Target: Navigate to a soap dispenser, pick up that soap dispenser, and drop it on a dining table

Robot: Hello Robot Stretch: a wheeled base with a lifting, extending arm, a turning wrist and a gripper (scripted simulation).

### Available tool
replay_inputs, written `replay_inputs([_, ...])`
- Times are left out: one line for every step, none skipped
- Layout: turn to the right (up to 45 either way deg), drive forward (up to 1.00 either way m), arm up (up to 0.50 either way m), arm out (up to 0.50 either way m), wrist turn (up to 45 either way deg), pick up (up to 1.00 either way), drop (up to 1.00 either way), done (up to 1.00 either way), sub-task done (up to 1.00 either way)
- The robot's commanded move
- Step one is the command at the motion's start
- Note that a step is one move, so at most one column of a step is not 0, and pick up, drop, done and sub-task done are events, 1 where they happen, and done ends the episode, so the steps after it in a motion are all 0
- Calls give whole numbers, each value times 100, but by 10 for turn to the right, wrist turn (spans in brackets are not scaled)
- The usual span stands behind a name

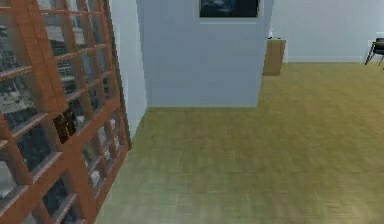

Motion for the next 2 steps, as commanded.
replay_inputs([300,0,0,0,0,0,0,0,0])
replay_inputs([0,100,0,0,0,0,0,0,0])
